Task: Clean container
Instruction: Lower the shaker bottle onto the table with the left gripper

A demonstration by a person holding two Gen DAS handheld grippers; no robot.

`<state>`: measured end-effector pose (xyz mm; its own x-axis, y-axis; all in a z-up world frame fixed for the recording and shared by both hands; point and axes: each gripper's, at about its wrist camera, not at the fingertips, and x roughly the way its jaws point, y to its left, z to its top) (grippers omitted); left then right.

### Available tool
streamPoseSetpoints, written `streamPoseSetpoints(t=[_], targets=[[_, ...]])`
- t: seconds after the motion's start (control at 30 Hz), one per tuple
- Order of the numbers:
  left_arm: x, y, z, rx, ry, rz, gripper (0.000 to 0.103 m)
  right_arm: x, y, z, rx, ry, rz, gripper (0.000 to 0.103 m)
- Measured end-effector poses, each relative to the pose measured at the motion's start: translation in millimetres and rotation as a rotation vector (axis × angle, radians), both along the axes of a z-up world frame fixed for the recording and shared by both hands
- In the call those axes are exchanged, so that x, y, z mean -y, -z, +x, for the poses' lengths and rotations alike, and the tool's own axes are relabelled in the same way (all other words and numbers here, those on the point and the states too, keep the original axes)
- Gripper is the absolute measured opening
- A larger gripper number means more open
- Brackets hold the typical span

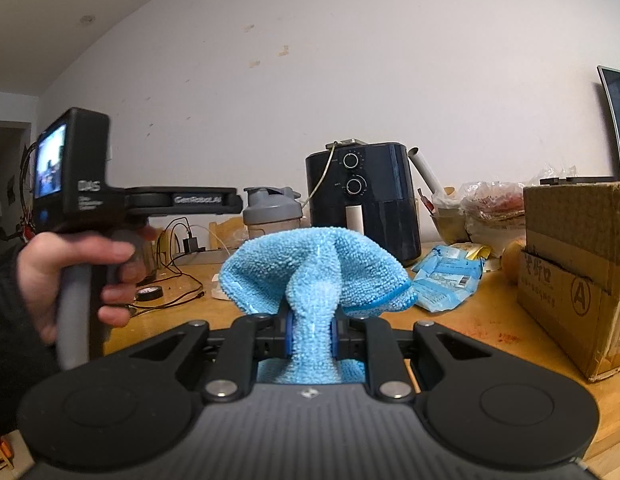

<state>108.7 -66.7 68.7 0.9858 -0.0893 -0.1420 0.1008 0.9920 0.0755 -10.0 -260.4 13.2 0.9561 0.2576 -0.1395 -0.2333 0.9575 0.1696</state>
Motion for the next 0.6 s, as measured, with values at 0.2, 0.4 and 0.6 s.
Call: streamPoseSetpoints(t=[0.2,0.4,0.6], targets=[[-6,4,-20,-0.035,-0.026,0.000,0.103,-1,-1,0,-0.006,0.000,-0.006,0.013],[-7,12,-28,-0.070,-0.021,0.021,0.103,-2,-2,-1,-0.012,-0.004,-0.008,0.013],[-8,19,-21,-0.158,-0.039,0.023,0.103,-4,-6,2,-0.033,-0.010,-0.020,0.013]])
